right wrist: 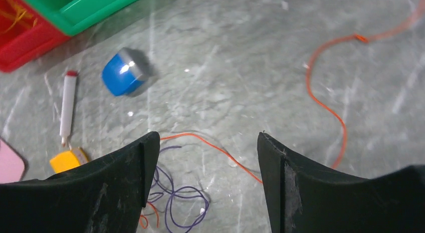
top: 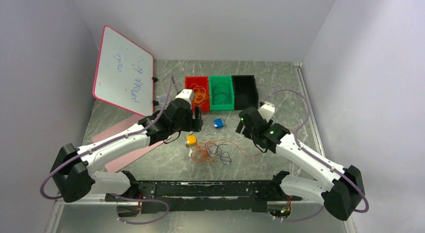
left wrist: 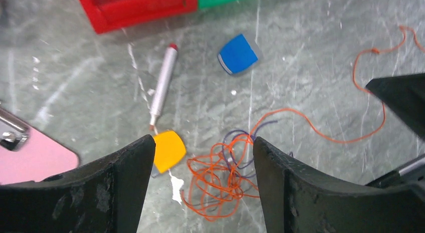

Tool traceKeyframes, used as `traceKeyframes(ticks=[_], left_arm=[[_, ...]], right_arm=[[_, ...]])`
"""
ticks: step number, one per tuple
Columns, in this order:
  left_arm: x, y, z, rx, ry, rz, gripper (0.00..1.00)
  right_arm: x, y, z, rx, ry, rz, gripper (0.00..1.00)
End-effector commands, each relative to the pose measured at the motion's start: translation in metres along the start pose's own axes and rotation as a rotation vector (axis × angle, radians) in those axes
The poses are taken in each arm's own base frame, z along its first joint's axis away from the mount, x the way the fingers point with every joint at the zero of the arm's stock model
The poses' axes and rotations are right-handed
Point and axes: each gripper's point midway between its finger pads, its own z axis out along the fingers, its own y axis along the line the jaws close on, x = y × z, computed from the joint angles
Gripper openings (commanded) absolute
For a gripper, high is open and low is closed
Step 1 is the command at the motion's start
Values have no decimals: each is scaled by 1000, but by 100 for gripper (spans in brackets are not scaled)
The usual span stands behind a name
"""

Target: Untangle the cables

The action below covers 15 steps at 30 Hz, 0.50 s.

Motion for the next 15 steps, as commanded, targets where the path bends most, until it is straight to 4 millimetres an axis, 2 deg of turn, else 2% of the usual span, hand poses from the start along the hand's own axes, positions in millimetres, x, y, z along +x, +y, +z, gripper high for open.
traceKeyframes(ticks=[1, 4, 8, 12, 15], left_arm=[[14, -21, 9, 31, 22, -9, 76], [17, -27, 12, 35, 26, 4, 76], [18, -28, 16, 27, 31, 19, 76], [18, -29, 18, 25, 34, 25, 76], [19, -29, 19, 21, 36, 22, 76]], right_arm=[[10, -60, -14, 262, -27, 251, 75], [23, -92, -24, 437, -36, 398, 76], [37, -129, -40, 620, -43, 445, 77], [51, -138, -39, 636, -28, 469, 77], [60, -133, -26, 578, -13, 483, 77]])
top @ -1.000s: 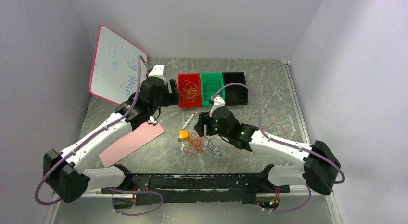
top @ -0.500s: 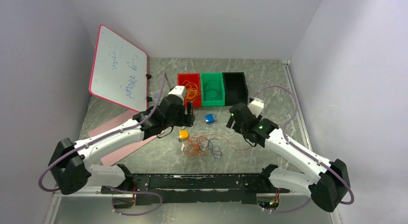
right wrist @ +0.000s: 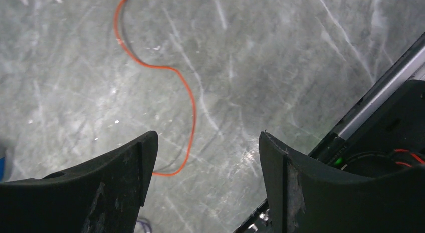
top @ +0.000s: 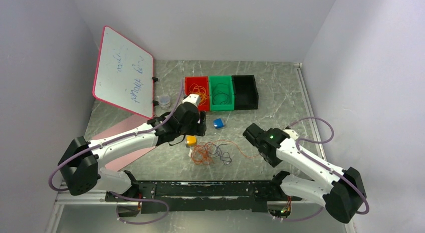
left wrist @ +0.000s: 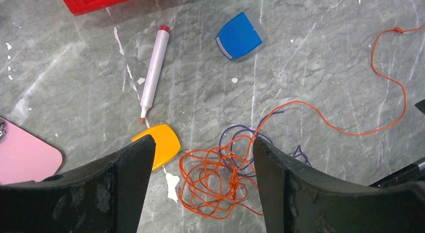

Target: Untangle the cables

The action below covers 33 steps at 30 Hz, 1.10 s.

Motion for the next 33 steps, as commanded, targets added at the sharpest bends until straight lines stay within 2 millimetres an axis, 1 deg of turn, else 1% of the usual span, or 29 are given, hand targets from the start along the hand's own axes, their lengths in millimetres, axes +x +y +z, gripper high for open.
traceKeyframes(ticks=[1, 2, 6, 11, 12, 15, 17, 22, 24, 26, 28, 29, 30, 33], left_arm=[[-18, -12, 1, 23, -55, -25, 76], [-18, -13, 1, 24, -52, -26, 76], [-15, -13, 2, 28, -43, -23, 76], [-11, -12, 4, 27, -32, -15, 76], [-10, -12, 5, 28, -29, -13, 76], [-7, -14, 7, 35, -21, -11, 76], [-4, -15, 9, 35, -12, -5, 76], [6, -17, 15, 37, 10, 7, 76], [12, -18, 18, 46, 22, 12, 77], [17, -23, 21, 63, 34, 20, 78], [23, -29, 24, 86, 44, 34, 80], [25, -34, 25, 100, 47, 42, 86], [28, -37, 26, 109, 51, 50, 90], [37, -46, 32, 128, 61, 77, 91]], right_arm=[[5, -4, 13, -22, -13, 80, 77], [11, -3, 17, -42, 0, 82, 76], [27, 14, 22, -157, 64, 145, 75], [32, 26, 28, -242, 72, 190, 72], [32, 32, 27, -270, 71, 199, 70], [35, 42, 31, -312, 78, 206, 64], [41, 43, 35, -315, 93, 215, 58], [47, 40, 48, -306, 89, 244, 36], [47, 44, 48, -335, 79, 236, 26], [41, 59, 42, -406, 62, 217, 11], [32, 74, 30, -486, 37, 170, 0], [27, 79, 24, -513, 27, 163, 0], [22, 83, 18, -533, 14, 160, 0], [0, 95, -4, -592, -31, 160, 0]])
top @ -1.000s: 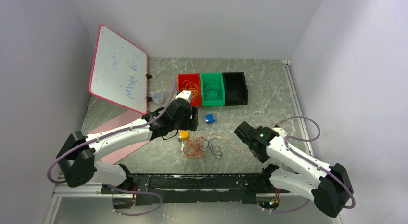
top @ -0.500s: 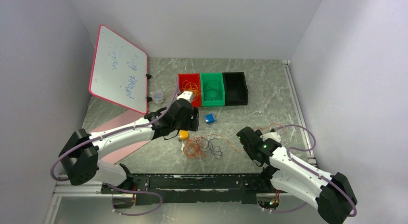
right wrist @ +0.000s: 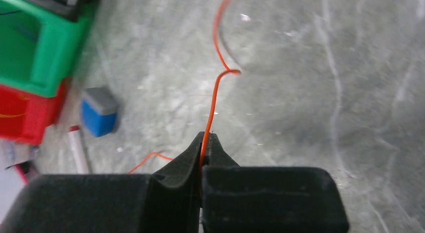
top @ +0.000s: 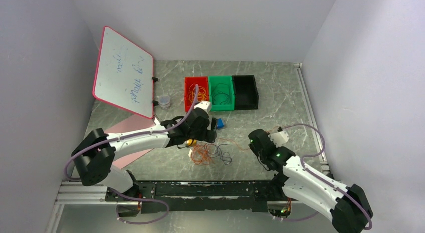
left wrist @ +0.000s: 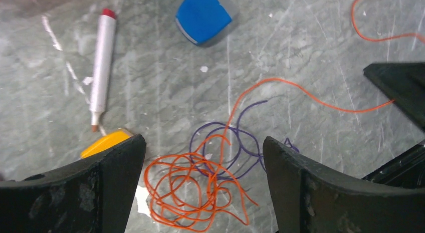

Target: Untangle the cables

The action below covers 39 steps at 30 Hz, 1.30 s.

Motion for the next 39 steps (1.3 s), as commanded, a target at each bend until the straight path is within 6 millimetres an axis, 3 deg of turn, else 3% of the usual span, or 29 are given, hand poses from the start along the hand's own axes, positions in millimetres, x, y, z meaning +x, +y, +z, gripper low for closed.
traceKeyframes(ticks=[1, 5, 11, 16, 21, 29, 35, 39], left_arm=[[12, -22, 10, 69, 7, 44, 91], [28, -26, 20, 68, 27, 82, 90], [49, -23, 38, 27, 64, 116, 85], [65, -13, 51, -33, 97, 124, 77], [77, -6, 56, -58, 119, 128, 65], [84, 0, 56, -77, 126, 123, 48], [88, 2, 58, -88, 133, 118, 22], [90, 5, 58, -96, 135, 115, 18]], right_arm=[[-37, 56, -24, -170, -96, -31, 0], [-68, 99, -55, -288, -158, -59, 0], [-99, 132, -89, -302, -198, -100, 0], [-120, 170, -128, -437, -213, -109, 0], [-175, 197, -183, -505, -352, -131, 0], [-246, 222, -258, -564, -548, -153, 0], [-286, 226, -303, -597, -672, -136, 0], [-313, 225, -332, -605, -770, -130, 0]])
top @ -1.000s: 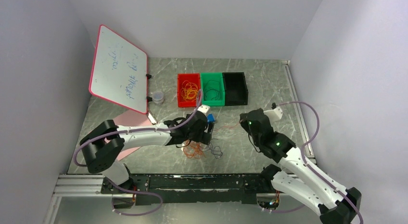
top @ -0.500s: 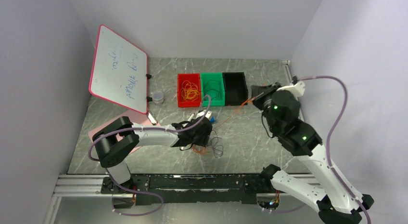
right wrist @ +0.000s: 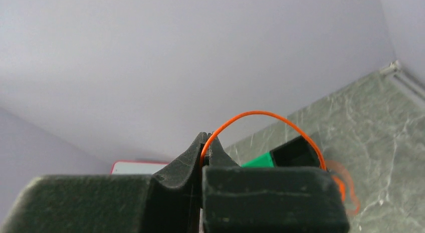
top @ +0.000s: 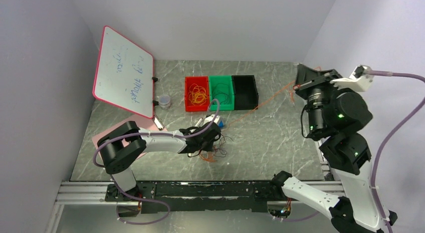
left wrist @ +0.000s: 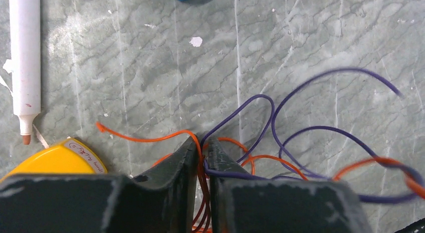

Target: Untangle the cables

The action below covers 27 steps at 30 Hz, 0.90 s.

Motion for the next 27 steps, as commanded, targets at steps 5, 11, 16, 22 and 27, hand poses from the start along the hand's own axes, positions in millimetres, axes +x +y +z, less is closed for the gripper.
traceKeyframes(ticks=[5, 11, 16, 22, 27], left_arm=[[22, 11, 6, -42, 43, 4, 7], [27, 15, 7, -58, 51, -6, 7], [30, 16, 8, -63, 59, -10, 7], [31, 21, 7, -84, 58, -16, 7], [23, 23, -1, -95, 35, -21, 7]], right_arm=[[-84, 5, -11, 22, -214, -71, 0], [-121, 2, -23, 43, -303, -77, 0], [-143, -1, -34, 43, -348, -62, 0], [-147, -6, -41, 38, -332, -27, 0], [-125, -2, -34, 34, -264, -69, 0]])
